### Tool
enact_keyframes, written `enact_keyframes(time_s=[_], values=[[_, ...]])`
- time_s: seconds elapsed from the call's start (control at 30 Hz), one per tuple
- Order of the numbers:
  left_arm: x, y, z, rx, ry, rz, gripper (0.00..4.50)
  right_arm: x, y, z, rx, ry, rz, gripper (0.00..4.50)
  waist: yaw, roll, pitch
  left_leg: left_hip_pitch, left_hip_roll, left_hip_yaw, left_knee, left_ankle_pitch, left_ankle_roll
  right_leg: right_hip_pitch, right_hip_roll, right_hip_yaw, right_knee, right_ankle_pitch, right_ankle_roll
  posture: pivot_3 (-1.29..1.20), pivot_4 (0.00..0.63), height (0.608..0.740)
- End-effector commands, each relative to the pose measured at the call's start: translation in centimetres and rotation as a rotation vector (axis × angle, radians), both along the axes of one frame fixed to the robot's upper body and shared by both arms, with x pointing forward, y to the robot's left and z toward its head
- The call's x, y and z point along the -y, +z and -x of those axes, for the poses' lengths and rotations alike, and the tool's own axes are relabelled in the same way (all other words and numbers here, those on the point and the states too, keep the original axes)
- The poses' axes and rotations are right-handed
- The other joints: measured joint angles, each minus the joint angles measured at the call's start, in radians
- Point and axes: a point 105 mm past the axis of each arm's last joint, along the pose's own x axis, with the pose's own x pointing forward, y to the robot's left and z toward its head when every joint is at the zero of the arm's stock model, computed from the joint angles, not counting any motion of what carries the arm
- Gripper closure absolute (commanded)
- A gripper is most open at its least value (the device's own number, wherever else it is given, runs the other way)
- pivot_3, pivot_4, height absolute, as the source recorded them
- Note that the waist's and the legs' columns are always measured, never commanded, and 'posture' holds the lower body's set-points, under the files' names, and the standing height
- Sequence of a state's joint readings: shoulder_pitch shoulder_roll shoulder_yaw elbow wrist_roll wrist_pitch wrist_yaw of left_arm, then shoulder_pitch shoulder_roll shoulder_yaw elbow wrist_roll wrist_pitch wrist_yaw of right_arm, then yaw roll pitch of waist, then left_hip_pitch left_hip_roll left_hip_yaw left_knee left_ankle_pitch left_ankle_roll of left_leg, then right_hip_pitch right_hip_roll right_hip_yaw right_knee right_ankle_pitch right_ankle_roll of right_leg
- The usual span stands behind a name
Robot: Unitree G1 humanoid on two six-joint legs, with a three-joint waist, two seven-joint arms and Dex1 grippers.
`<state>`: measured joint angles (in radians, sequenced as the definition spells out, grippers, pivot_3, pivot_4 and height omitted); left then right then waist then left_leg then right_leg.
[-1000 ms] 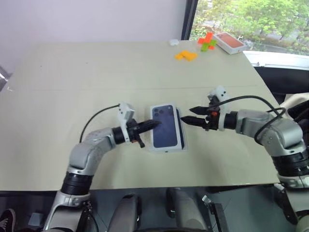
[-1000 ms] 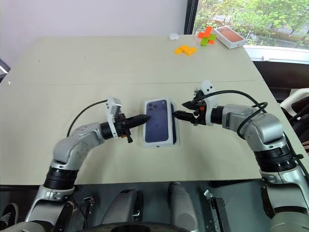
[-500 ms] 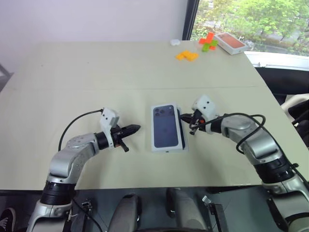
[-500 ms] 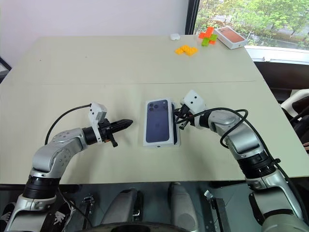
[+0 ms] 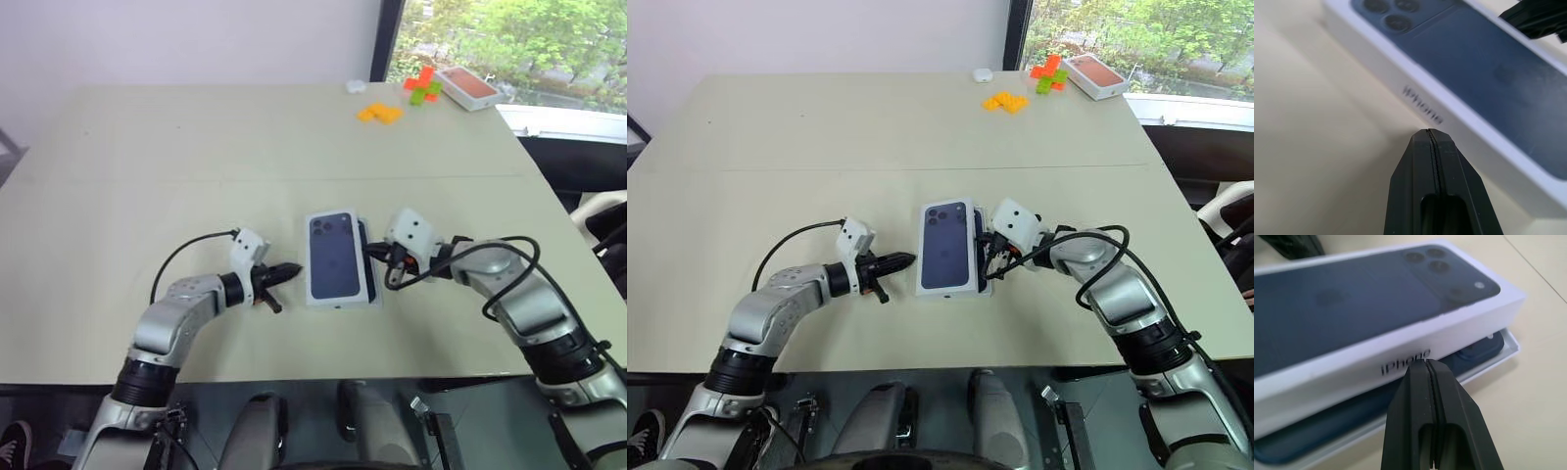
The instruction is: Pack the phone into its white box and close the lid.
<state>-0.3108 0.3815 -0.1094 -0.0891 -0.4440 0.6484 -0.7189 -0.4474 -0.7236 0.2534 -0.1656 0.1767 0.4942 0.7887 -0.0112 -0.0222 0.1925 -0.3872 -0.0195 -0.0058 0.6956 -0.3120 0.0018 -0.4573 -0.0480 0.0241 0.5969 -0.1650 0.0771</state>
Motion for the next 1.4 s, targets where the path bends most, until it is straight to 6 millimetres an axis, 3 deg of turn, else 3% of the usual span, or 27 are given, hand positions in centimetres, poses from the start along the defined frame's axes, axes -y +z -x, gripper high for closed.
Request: enact_keyframes(time_s=[0.03,0.2,0.4,0.5,0.97,1.4], values=[[0.8,0.8,-0.4,0.044,-0.025,0.019,4.50,0.2,1.1,0.2,0.043,0.013,-0.005,4.48,0.000,0.000,0.000,0.000,0.000,0.000,0.000,0.000,0.000,0.000,0.000,0.000,0.000,0.000,0.000,0.00,0.150,0.740],[1.2,0.7,-0.8,0.043,-0.028,0.033,4.50,0.6,0.7,0.0,0.022,-0.006,-0.020,4.48,0.000,0.000,0.000,0.000,0.000,0.000,0.000,0.000,0.000,0.000,0.000,0.000,0.000,0.000,0.000,0.00,0.150,0.740],[2.1,3.1,-0.9,0.085,-0.050,0.097,4.50,0.3,0.7,0.6,0.009,0.026,-0.015,4.48,0.001,0.000,0.000,0.000,0.000,0.000,0.000,0.000,0.000,0.000,0.000,0.000,0.000,0.000,0.000,0.00,0.150,0.740],[2.3,3.3,-0.9,0.089,-0.058,0.093,4.50,0.5,0.7,0.6,0.012,0.031,-0.002,4.48,0.000,0.000,0.000,0.000,0.000,0.000,0.000,0.000,0.000,0.000,0.000,0.000,0.000,0.000,0.000,0.00,0.150,0.740],[2.5,1.7,-0.6,0.064,-0.073,0.036,4.50,1.0,0.5,0.7,0.015,0.017,0.018,4.48,0.001,0.000,0.000,0.000,0.000,0.000,0.001,0.000,0.000,0.001,0.000,0.000,0.000,0.000,0.000,0.00,0.150,0.740],[3.3,2.3,-0.6,0.082,-0.090,0.061,4.50,0.1,2.6,1.8,0.017,0.077,-0.057,4.48,0.001,0.000,0.000,0.000,0.000,0.000,0.001,0.000,0.000,0.001,0.000,0.000,0.000,0.000,0.000,0.00,0.150,0.740]])
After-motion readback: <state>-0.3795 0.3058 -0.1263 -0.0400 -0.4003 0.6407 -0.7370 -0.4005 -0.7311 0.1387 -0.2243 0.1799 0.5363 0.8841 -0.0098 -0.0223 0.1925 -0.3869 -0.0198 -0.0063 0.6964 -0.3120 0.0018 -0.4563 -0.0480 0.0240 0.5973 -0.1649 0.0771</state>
